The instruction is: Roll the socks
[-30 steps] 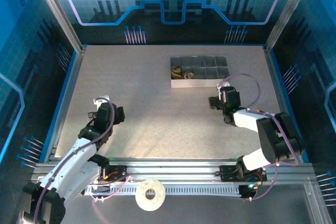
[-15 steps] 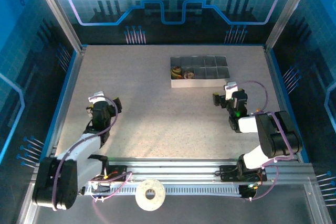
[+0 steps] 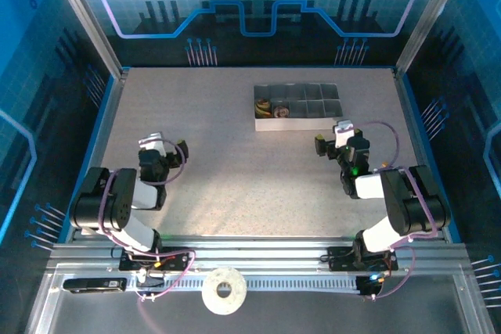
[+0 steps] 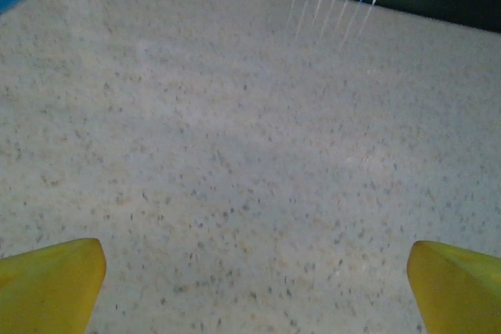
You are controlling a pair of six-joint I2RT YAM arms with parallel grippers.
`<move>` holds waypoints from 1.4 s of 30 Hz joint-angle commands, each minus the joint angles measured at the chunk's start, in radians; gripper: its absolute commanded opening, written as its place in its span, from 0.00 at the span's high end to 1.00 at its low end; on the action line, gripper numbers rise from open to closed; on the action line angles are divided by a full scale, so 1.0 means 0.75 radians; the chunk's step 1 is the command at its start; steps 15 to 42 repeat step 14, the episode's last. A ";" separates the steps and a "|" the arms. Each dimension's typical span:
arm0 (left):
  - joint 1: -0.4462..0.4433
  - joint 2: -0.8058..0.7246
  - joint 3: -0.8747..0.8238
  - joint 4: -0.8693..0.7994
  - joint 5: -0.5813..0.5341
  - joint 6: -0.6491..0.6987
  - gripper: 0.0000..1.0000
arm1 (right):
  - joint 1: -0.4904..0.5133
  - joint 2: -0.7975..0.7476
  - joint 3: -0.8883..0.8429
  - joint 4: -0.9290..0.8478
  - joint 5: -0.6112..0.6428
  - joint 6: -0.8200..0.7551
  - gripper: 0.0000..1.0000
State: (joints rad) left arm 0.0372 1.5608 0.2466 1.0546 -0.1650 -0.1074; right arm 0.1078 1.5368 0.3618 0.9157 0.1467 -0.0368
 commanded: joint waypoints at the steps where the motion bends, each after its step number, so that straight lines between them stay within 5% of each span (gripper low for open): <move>1: -0.021 -0.030 0.156 -0.163 0.062 0.067 0.01 | -0.021 0.005 0.034 -0.003 -0.022 0.017 0.00; 42: -0.041 -0.028 0.098 -0.044 -0.043 0.063 0.01 | -0.060 0.005 0.044 -0.025 -0.119 0.029 0.00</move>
